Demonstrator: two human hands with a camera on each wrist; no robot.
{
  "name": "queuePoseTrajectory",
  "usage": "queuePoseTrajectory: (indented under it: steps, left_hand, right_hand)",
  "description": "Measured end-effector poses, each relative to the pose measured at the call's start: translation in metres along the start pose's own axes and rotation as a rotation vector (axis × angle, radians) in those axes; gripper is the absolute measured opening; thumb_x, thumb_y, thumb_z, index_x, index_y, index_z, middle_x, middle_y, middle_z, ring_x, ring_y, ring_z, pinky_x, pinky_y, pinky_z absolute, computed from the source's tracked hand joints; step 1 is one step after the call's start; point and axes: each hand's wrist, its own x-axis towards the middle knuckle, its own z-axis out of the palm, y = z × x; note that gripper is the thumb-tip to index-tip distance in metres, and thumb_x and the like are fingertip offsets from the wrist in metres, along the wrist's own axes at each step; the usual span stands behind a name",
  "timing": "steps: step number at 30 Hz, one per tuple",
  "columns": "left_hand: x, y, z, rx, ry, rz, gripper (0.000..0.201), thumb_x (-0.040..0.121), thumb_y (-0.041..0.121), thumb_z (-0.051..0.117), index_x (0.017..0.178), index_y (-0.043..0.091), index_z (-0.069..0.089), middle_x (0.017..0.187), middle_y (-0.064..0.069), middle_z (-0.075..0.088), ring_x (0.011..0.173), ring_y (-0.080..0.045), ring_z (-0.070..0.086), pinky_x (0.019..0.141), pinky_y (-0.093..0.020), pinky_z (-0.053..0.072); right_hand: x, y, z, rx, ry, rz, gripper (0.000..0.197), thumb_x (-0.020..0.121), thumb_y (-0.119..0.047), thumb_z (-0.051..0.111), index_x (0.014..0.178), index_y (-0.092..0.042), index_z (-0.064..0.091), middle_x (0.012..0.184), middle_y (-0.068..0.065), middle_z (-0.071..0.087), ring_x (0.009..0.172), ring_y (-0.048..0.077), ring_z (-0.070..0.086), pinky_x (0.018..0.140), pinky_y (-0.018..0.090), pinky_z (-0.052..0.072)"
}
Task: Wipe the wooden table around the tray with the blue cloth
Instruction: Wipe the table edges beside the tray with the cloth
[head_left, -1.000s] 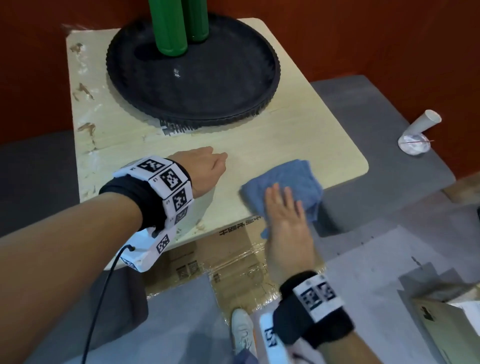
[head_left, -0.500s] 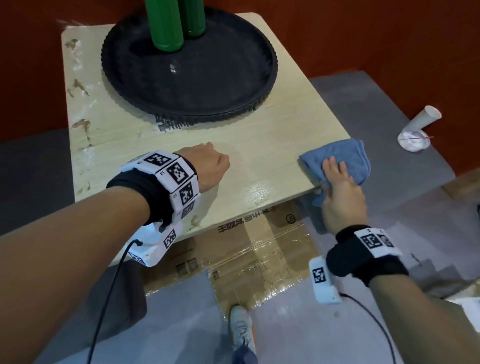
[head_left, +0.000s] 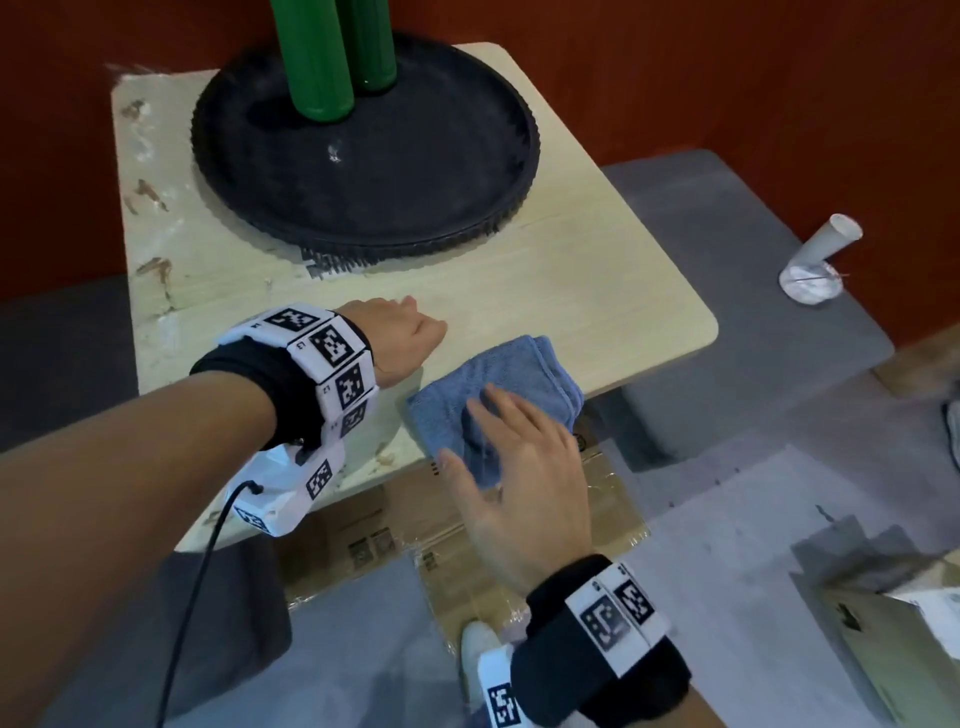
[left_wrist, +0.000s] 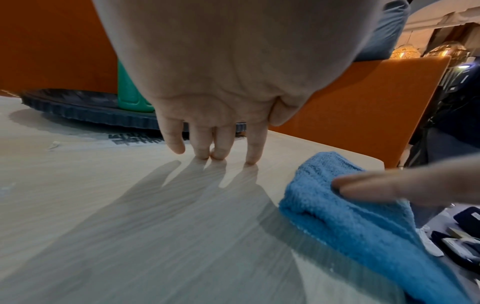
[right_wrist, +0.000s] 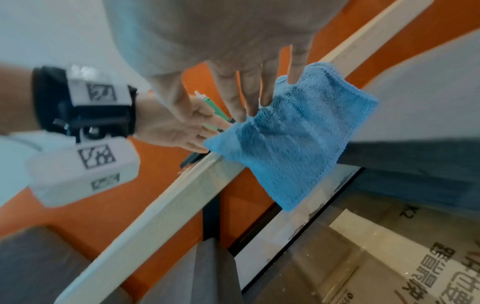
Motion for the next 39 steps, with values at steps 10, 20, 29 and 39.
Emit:
queuePoseTrajectory:
  steps: [10,20,29,39]
  left_hand:
    - [0.001,-0.007,-0.003,-0.005,-0.037,0.030,0.066,0.095,0.046,0.005,0.142,0.016,0.038,0.160,-0.004,0.011,0.144,-0.024,0.021,0.115,-0.036,0.020]
    - [0.013,-0.019,0.004,-0.044,-0.059,0.030,0.092,0.069,0.059,-0.003,0.152,0.023,0.017,0.160,-0.002,0.011,0.146,-0.021,0.017,0.118,-0.037,0.017]
    - [0.014,-0.024,0.007,-0.056,-0.053,0.042,0.084,0.078,0.057,-0.002,0.152,0.023,0.015,0.160,-0.003,0.011,0.146,-0.022,0.016,0.118,-0.036,0.015]
    - [0.017,-0.021,0.004,-0.040,-0.048,0.017,0.078,0.082,0.057,0.003,0.149,0.023,0.026,0.158,-0.007,0.022,0.142,-0.026,0.027,0.115,-0.039,0.023]
  right_hand:
    - [0.026,0.005,0.028,-0.208,-0.075,0.038,0.090,0.090,-0.071,0.017,0.152,-0.008,0.004,0.160,0.014,-0.007,0.147,0.028,-0.013,0.120,0.047,-0.002]
    - [0.039,0.030,0.016,-0.296,-0.097,-0.076,0.061,0.097,-0.038,0.017,0.151,-0.009,0.022,0.158,0.012,0.017,0.147,0.028,0.013,0.119,0.041,0.008]
    - [0.092,0.127,-0.049,0.033,0.068,0.246,0.049,0.103,-0.024,0.028,0.151,-0.014,0.019,0.160,0.003,0.013,0.148,0.016,0.008,0.119,0.033,0.007]
    - [0.018,-0.006,0.032,0.109,0.018,0.004,0.052,0.101,-0.032,0.023,0.151,-0.020,0.011,0.158,-0.007,-0.002,0.145,0.007,-0.011,0.117,0.030,-0.011]
